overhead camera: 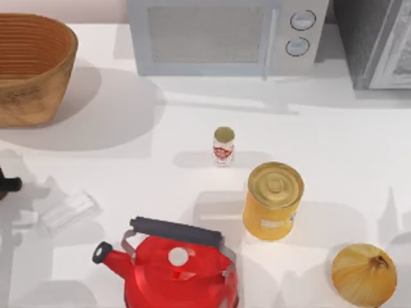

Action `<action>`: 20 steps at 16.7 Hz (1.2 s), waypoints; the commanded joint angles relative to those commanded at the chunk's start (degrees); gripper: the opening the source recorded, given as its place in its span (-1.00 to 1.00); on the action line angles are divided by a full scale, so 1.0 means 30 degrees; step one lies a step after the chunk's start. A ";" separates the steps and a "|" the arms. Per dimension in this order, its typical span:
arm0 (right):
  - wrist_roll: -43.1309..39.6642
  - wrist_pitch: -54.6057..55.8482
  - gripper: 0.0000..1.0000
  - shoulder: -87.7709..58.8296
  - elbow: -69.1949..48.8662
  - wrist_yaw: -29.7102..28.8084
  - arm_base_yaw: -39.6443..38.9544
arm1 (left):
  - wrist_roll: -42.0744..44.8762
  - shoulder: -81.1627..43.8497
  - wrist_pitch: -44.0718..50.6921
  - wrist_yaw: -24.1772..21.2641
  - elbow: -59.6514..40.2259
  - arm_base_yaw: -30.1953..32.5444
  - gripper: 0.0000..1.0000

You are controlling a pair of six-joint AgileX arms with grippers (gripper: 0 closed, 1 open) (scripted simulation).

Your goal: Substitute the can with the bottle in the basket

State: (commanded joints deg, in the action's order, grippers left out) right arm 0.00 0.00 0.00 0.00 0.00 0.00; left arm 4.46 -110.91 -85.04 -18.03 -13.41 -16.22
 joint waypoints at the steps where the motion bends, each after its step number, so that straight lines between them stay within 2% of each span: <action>1: 0.0000 0.0000 1.00 0.0000 0.0000 0.0000 0.0000 | -0.0063 0.0017 0.0198 -0.0060 -0.0122 -0.0206 -1.00; 6: 0.0000 0.0000 1.00 0.0000 0.0000 0.0000 0.0000 | -0.0792 0.0584 0.4104 -0.0587 -0.2582 -0.3568 -1.00; 9: 0.0000 0.0000 1.00 0.0000 0.0000 0.0000 0.0000 | -0.1160 0.1632 0.8529 -0.0536 -0.5357 -0.5546 -1.00; 12: 0.0000 0.0000 1.00 0.0000 0.0000 0.0000 0.0000 | -0.1310 0.3315 1.3622 -0.0080 -0.8733 -0.6111 -1.00; 15: 0.0000 0.0000 1.00 0.0000 0.0000 0.0000 0.0000 | -0.1243 0.5321 1.8522 0.0584 -1.2228 -0.4940 -1.00; 20: 0.0000 0.0000 1.00 0.0000 0.0000 0.0000 0.0000 | -0.0787 0.7713 2.4512 0.1759 -1.6701 -0.0159 -1.00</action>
State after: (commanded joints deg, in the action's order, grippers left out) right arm 0.00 0.00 0.00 0.00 0.00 0.00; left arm 2.10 -87.77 -11.50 -12.76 -63.51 -16.69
